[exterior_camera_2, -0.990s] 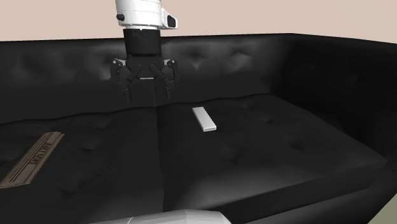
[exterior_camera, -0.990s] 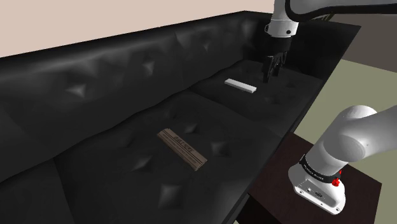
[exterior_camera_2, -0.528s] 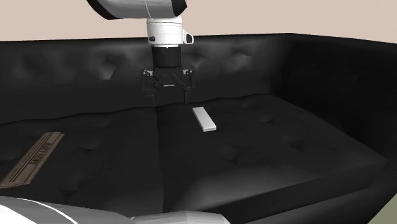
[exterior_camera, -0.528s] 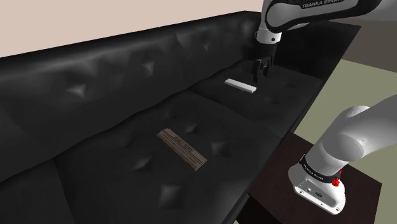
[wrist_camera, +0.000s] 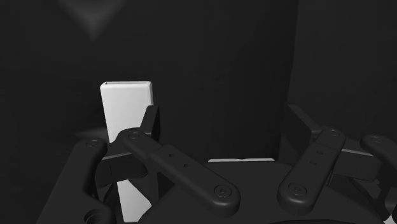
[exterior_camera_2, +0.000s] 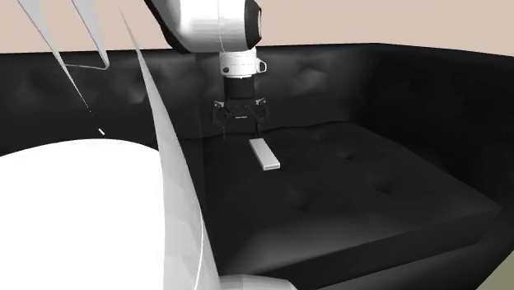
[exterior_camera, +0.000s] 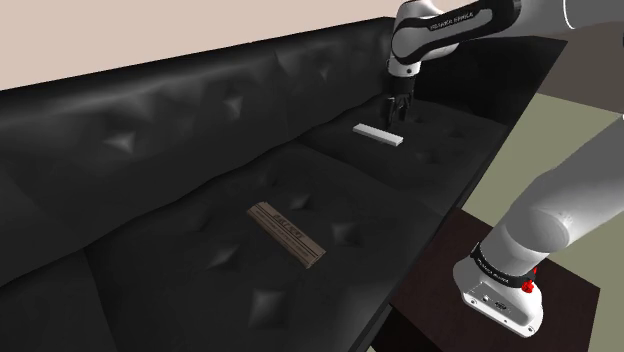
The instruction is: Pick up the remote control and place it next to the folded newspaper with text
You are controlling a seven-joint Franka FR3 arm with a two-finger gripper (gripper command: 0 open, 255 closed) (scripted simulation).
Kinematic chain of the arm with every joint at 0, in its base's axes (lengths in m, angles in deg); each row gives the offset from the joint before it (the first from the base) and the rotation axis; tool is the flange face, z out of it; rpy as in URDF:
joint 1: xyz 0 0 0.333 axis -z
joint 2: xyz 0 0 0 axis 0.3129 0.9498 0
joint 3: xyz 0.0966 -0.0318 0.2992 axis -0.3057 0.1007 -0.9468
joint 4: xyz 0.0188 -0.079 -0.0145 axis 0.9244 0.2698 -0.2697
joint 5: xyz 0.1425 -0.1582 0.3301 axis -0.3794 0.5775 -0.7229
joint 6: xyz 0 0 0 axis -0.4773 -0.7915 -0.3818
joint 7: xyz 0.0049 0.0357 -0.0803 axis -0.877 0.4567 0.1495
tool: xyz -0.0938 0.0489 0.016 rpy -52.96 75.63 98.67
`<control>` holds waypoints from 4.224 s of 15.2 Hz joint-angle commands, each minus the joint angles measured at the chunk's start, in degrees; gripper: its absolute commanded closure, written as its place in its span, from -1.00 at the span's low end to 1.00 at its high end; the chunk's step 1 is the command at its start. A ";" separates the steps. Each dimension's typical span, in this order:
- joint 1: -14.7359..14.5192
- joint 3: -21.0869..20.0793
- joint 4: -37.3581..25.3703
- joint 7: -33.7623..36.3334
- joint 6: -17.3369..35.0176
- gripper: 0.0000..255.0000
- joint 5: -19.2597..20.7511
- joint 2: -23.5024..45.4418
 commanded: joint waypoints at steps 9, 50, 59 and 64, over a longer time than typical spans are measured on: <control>2.38 2.56 -14.84 -6.12 7.03 -1.00 -2.02 21.20; 3.20 2.92 -20.79 -7.45 4.05 1.00 -2.33 23.99; 2.34 2.49 -23.66 -6.12 -0.96 1.00 -1.95 21.86; -1.50 -0.15 -21.92 0.34 -1.05 1.00 -1.84 20.19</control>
